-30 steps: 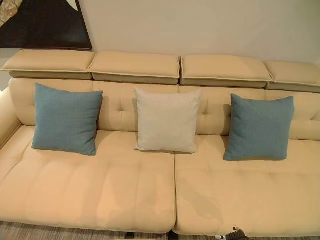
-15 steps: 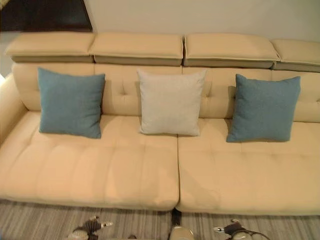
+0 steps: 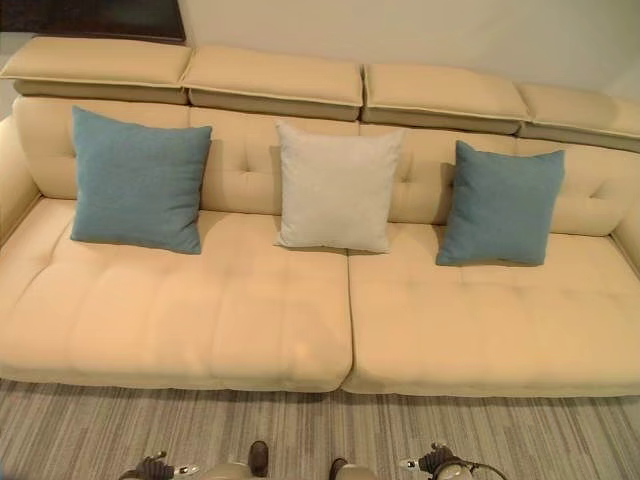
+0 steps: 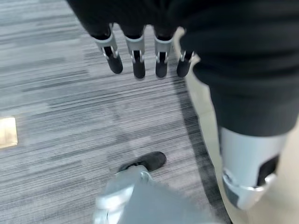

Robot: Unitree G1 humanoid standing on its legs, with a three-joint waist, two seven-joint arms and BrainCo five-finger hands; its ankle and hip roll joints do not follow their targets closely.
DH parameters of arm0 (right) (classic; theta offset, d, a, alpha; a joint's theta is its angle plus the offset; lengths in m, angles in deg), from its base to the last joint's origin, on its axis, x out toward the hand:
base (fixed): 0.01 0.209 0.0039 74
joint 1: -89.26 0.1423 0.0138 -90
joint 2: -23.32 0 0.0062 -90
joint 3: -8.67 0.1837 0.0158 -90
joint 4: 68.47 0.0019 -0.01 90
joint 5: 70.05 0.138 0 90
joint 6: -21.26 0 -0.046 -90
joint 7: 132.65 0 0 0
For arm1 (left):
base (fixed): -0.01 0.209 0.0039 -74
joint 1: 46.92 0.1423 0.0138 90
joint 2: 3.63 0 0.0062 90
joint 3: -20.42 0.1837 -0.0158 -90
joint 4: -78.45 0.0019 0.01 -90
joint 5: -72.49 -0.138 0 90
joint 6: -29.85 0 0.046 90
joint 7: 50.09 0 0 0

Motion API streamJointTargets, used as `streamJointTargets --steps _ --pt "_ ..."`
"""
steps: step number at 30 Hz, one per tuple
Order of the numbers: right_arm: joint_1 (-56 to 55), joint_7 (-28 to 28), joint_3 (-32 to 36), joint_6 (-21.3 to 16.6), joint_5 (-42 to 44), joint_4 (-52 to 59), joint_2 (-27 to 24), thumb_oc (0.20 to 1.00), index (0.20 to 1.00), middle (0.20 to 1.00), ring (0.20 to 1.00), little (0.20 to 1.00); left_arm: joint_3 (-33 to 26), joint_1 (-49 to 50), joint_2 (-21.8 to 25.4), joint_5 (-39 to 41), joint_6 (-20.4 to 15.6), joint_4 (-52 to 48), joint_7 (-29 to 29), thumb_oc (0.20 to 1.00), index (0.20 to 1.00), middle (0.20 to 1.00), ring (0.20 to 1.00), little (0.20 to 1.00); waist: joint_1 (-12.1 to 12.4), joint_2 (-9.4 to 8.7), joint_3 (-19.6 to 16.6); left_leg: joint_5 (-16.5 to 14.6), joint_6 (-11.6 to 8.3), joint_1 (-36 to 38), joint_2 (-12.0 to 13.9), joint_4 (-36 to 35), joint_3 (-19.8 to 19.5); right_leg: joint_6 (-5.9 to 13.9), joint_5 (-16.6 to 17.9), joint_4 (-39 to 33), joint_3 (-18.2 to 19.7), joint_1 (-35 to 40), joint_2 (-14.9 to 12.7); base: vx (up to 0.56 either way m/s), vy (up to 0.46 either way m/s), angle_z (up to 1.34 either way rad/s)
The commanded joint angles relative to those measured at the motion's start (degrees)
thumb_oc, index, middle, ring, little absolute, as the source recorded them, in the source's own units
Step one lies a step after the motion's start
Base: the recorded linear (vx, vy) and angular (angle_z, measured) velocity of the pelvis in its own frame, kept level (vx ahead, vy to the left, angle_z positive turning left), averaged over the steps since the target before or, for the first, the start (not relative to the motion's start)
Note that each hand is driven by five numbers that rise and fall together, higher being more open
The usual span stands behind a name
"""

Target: Pick up all the scattered cushions and arrange them neatly on the sofa.

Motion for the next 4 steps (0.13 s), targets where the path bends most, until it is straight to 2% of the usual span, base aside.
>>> streamJointTargets --steps 1,4 --pt "0.79 -1.03 -2.16 0.36 -1.65 -0.95 -2.18 1.0 1.0 1.0 1.0 1.0 -1.7 -3.59 0.95 0.74 -0.65 1.24 0.33 1.0 1.0 1.0 1.0 1.0 -0.33 -1.08 -1.53 -6.49 -0.56 -0.14 -2.08 2.59 -3.11 2.95 4.39 -1.79 0.73 -1.79 -0.8 0.02 -0.057 -0.35" --pt "0.88 -1.0 -2.16 0.31 -1.68 -0.78 -2.48 1.0 1.0 1.0 1.0 1.0 -1.77 -3.68 1.17 0.28 -0.48 1.4 0.2 1.0 1.0 1.0 1.0 1.0 -0.53 -0.97 -1.8 -5.76 -0.92 0.83 -1.73 1.02 -2.91 2.95 4.6 -3.22 0.71 -0.74 -0.48 0.01 -0.029 -0.13"
